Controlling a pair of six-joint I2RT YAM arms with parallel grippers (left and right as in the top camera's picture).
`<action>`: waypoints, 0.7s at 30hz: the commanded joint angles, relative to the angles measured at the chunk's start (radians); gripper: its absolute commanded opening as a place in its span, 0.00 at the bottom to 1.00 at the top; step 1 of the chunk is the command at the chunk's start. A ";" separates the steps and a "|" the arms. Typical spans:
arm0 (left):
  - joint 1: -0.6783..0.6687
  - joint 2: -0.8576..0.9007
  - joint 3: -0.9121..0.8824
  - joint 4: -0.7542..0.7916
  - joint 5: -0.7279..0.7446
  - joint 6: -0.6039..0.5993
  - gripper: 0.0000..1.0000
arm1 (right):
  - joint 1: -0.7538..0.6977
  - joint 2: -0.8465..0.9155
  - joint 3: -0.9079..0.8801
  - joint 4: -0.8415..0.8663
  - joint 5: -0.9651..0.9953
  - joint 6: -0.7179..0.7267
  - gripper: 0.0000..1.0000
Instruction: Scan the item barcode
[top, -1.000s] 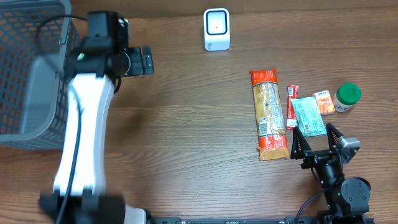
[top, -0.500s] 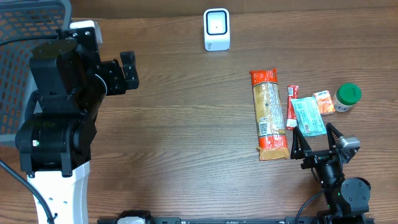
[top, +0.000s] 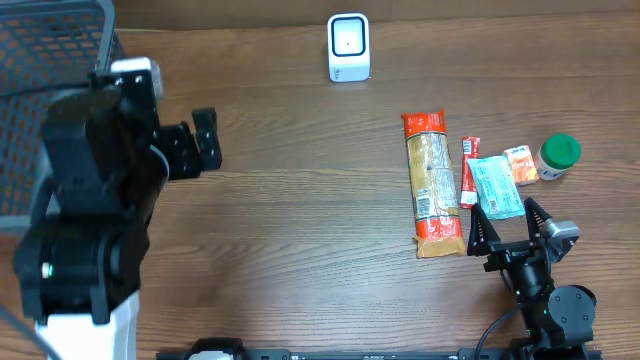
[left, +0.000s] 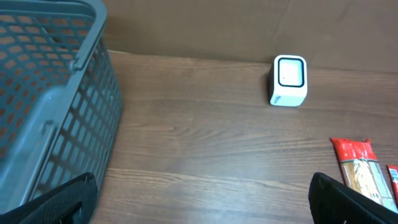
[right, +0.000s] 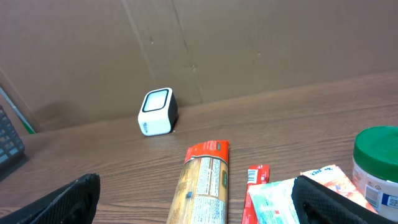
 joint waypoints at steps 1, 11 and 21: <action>0.000 -0.088 -0.068 -0.002 -0.012 0.019 1.00 | -0.007 -0.010 -0.010 0.003 -0.003 0.004 1.00; 0.000 -0.388 -0.462 0.154 0.000 0.018 1.00 | -0.007 -0.010 -0.010 0.003 -0.003 0.004 1.00; 0.000 -0.696 -0.837 0.731 0.080 0.014 1.00 | -0.007 -0.010 -0.010 0.003 -0.003 0.004 1.00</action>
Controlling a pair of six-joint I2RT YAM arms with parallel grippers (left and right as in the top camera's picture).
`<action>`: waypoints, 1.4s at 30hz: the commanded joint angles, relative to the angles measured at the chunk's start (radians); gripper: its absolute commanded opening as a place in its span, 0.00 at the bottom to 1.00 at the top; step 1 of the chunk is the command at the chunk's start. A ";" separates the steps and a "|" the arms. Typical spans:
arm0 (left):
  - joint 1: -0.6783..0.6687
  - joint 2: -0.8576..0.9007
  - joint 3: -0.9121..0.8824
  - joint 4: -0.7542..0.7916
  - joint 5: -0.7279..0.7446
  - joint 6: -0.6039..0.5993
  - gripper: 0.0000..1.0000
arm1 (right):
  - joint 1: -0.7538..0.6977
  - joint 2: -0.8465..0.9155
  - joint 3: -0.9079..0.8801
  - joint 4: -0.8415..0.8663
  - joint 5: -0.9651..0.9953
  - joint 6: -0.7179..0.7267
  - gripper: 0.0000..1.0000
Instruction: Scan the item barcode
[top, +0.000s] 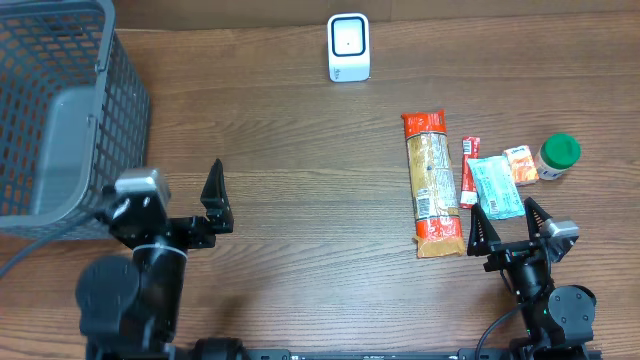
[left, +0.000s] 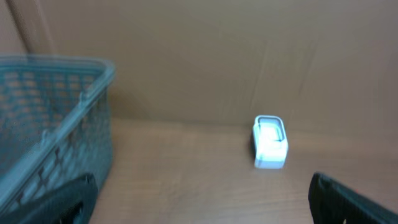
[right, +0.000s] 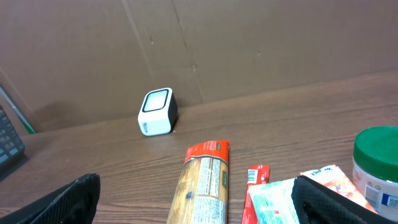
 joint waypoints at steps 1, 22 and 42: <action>0.000 -0.111 -0.135 0.178 0.062 0.014 1.00 | -0.007 -0.010 -0.010 0.003 -0.003 0.004 1.00; 0.027 -0.520 -0.694 0.722 0.091 0.014 1.00 | -0.007 -0.010 -0.010 0.003 -0.003 0.003 1.00; 0.034 -0.528 -0.915 0.689 0.100 0.004 1.00 | -0.007 -0.010 -0.010 0.003 -0.003 0.004 1.00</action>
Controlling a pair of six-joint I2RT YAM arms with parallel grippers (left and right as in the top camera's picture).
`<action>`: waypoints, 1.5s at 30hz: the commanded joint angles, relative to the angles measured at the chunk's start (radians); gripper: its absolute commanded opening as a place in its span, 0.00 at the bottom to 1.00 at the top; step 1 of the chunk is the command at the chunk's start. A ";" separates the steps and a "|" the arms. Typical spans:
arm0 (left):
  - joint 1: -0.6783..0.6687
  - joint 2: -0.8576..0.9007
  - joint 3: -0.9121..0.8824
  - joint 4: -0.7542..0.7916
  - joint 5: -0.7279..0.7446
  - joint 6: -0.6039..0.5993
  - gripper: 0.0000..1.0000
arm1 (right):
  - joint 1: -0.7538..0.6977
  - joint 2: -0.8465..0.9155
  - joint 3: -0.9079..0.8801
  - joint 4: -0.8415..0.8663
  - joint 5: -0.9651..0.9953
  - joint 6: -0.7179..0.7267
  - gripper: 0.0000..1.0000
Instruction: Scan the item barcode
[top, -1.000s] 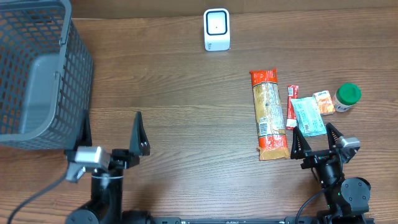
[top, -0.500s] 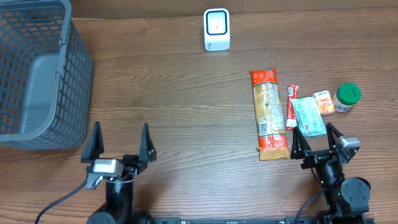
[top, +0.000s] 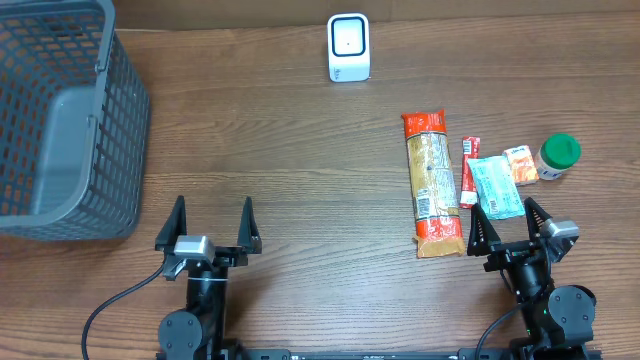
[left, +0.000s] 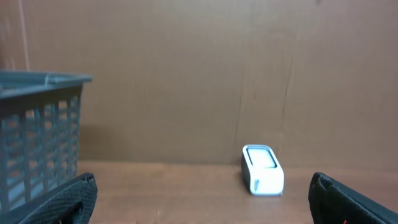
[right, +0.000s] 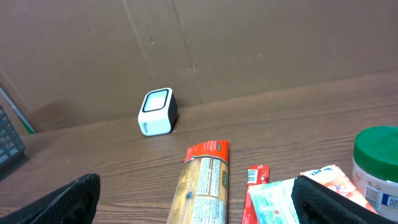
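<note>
The white barcode scanner (top: 349, 47) stands at the table's far edge, also in the left wrist view (left: 262, 169) and the right wrist view (right: 158, 112). A long red-ended pasta pack (top: 431, 183) lies right of centre, with a thin red stick pack (top: 468, 170), a pale blue sachet (top: 496, 186), an orange sachet (top: 520, 164) and a green-lidded jar (top: 559, 156) beside it. My left gripper (top: 210, 232) rests open at the front left, empty. My right gripper (top: 510, 231) rests open at the front right, just short of the blue sachet.
A grey mesh basket (top: 60, 120) fills the far left corner. A brown cardboard wall (left: 199, 74) backs the table behind the scanner.
My left arm has come down to the table's front edge, its gripper now low and level, facing the scanner. The right arm and all items are unchanged.
At first my left arm stood raised over the basket at the far left, gripper open. Then it was lower, near the basket's front right corner. Now it is folded at the front edge. The right arm stayed put throughout.
</note>
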 joint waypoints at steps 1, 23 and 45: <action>0.011 -0.014 -0.035 -0.018 0.016 0.003 1.00 | -0.008 -0.010 -0.010 0.003 -0.002 0.003 1.00; 0.010 -0.014 -0.042 -0.274 -0.039 0.030 1.00 | -0.008 -0.010 -0.010 0.003 -0.002 0.003 1.00; 0.011 -0.014 -0.042 -0.274 -0.039 0.030 1.00 | -0.008 -0.010 -0.010 0.003 -0.002 0.003 1.00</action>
